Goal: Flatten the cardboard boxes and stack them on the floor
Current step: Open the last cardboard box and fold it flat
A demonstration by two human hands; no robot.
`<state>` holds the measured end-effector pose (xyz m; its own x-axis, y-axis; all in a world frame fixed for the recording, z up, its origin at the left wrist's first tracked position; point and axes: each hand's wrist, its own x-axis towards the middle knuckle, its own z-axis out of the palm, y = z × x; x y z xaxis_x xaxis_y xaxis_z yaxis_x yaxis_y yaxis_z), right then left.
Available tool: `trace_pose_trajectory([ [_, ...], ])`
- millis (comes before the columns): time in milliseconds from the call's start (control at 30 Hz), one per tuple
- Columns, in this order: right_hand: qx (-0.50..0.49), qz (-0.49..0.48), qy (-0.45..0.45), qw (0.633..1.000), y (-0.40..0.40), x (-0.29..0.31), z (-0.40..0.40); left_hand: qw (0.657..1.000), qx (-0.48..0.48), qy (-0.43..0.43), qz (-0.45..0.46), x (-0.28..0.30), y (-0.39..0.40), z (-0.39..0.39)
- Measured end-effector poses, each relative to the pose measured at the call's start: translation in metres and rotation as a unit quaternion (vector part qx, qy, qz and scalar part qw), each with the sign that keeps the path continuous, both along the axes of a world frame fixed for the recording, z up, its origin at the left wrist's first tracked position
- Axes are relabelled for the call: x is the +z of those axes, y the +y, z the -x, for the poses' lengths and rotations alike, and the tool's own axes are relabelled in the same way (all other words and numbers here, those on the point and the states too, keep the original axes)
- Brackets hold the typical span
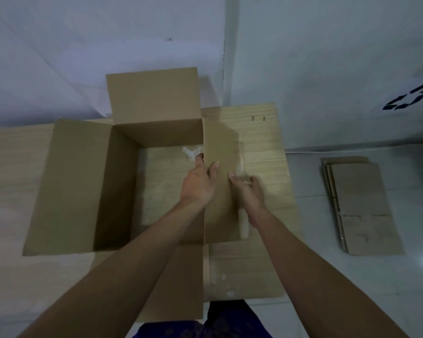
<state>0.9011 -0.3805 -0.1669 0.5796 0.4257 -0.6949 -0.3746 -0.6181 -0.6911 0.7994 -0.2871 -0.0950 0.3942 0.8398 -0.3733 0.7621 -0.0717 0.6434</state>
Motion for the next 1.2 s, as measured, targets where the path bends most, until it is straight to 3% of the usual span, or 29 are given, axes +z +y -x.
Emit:
trace_pose_trajectory([
  [100, 0.028, -0.035, 0.012, 0.999, 0.002, 0.003, 0.0, 1.0, -0.008, -0.008, -0.008, -0.003, 0.003, 0.012],
  [300, 0.118, -0.036, -0.151, 0.981, 0.015, 0.012, 0.042, 1.0, 0.003, -0.006, -0.011, 0.003, 0.004, 0.042],
  [533, 0.092, -0.175, -0.208, 0.958, 0.024, 0.062, 0.084, 0.995, 0.005, -0.07, -0.068, 0.046, 0.022, 0.098],
  [833, 0.133, -0.329, -0.112, 0.928, 0.063, 0.187, 0.167, 0.97, 0.015, -0.232, -0.071, 0.158, 0.091, 0.178],
  [1067, 0.224, -0.298, -0.256, 0.892, 0.104, 0.299, 0.217, 0.94, 0.046, -0.322, -0.098, 0.224, 0.128, 0.238],
  [1200, 0.255, -0.272, -0.35, 0.859, 0.123, 0.333, 0.253, 0.927, 0.065, -0.361, -0.078, 0.24, 0.131, 0.276],
])
